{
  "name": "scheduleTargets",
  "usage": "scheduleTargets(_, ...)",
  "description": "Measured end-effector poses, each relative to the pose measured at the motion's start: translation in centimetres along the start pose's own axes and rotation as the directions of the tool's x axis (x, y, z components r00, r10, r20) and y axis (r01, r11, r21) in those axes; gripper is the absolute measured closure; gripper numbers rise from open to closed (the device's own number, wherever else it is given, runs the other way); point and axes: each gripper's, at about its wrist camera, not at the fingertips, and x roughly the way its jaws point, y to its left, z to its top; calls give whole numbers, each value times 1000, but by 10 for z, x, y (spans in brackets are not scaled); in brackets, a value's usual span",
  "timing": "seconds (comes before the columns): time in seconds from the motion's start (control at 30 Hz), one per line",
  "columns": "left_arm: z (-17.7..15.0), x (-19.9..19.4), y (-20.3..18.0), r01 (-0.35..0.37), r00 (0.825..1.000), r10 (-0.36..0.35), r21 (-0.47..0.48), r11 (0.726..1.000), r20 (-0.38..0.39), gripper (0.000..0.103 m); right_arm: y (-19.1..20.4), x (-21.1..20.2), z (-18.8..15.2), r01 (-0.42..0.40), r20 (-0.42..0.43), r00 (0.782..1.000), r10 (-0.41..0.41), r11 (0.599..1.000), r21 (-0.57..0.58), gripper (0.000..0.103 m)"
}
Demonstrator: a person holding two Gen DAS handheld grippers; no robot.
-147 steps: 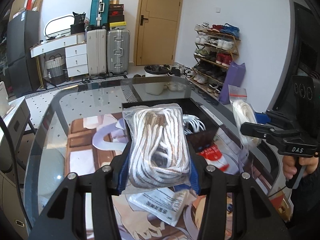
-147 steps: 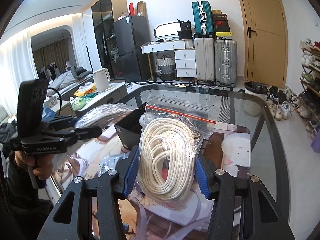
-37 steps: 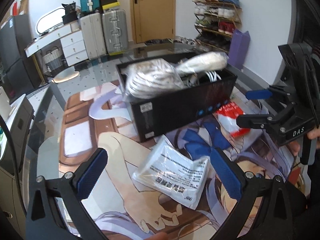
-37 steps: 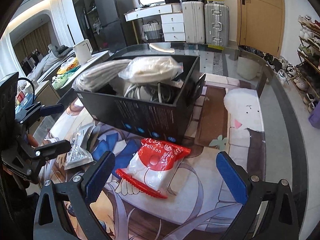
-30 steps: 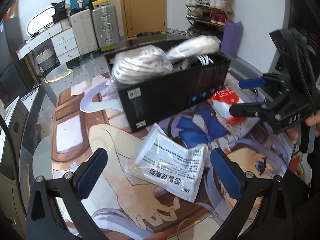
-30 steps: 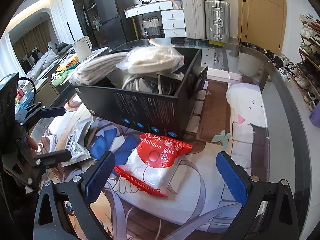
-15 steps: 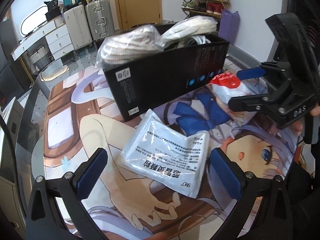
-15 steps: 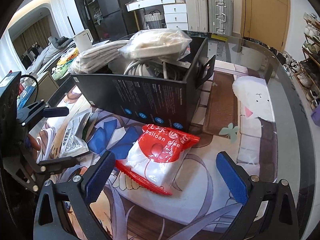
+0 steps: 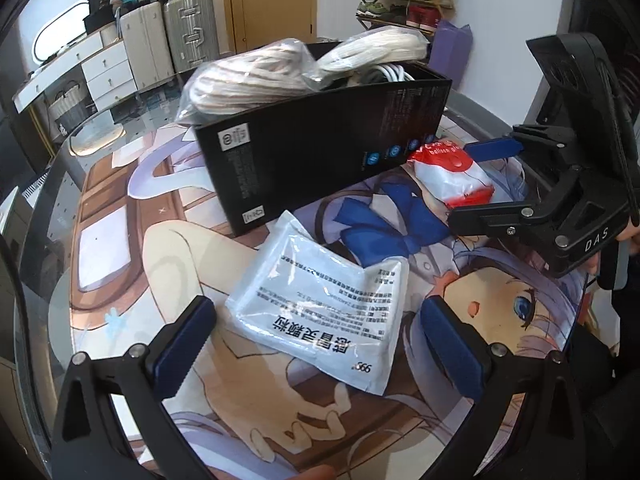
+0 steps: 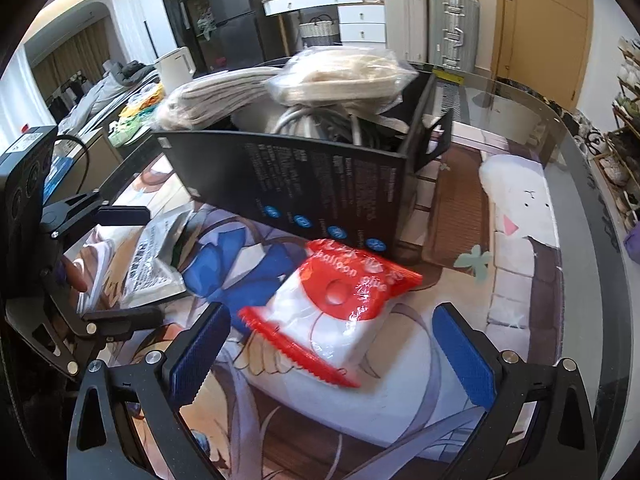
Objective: Organize soft objects
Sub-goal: 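Move the left gripper to the white printed packet while the right gripper approaches the red balloon glue packet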
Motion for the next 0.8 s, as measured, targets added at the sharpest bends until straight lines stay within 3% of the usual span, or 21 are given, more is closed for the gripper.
scheduleTargets(0.43, 7, 7, 9, -35, 999, 35, -33, 999, -1, 1, 7, 6, -3, 39, 6, 999, -39, 999, -11, 1)
scheduleTargets(0.67, 5, 4, 5, -15, 999, 15, 4, 1000, 32, 22, 10, 7, -3, 52, 6, 999, -52, 998, -29, 1)
scheduleTargets(0.8, 5, 2, 4, -13, 999, 12, 9, 1000, 38, 27, 10, 7, -3, 48, 7, 999, -48, 998, -29, 1)
